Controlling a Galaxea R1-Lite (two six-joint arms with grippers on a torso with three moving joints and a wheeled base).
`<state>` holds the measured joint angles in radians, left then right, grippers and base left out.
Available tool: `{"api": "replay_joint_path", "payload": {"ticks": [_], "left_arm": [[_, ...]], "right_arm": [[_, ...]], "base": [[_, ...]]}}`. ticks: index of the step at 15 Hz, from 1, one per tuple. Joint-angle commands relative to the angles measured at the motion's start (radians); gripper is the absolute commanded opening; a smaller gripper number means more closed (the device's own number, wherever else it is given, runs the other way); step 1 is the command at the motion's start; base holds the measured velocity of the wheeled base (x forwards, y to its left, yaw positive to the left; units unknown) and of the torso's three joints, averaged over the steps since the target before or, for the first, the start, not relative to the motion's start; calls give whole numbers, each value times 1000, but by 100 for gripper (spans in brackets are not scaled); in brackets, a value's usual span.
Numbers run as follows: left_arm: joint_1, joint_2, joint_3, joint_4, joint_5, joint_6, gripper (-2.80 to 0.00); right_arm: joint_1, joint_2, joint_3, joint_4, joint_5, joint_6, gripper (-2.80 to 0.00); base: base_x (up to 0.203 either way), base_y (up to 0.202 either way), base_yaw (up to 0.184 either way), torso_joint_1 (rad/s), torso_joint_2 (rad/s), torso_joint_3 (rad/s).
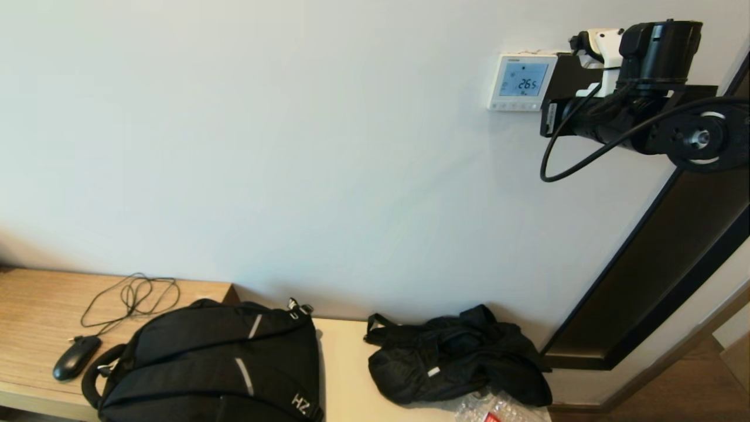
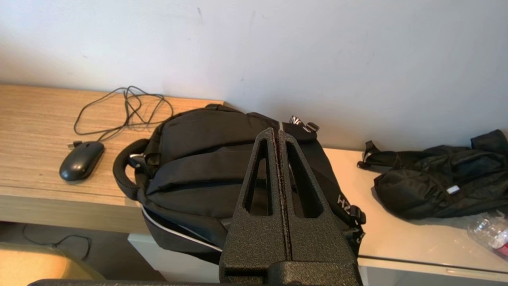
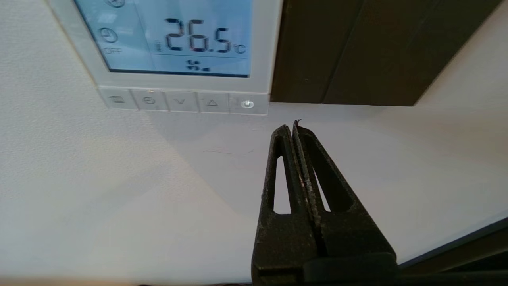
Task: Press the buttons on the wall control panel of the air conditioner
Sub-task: Turn off the central air conditioner
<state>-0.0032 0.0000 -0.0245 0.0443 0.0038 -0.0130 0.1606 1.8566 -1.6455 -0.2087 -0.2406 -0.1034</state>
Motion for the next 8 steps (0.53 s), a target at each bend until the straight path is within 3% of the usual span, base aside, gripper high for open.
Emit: {"api": "replay_joint_path", "payload": {"ticks": [1,8], "left_arm": [[0,-2,0,0,1,-1,-280],[0,-2,0,0,1,-1,-280]], "right_arm": [[5,19,-13,-2,-2,-1,-280],[11,44,-42,-2,-2,1,-280]], "base": [[0,0,0,0,0,0],[0,0,0,0,0,0]]}}
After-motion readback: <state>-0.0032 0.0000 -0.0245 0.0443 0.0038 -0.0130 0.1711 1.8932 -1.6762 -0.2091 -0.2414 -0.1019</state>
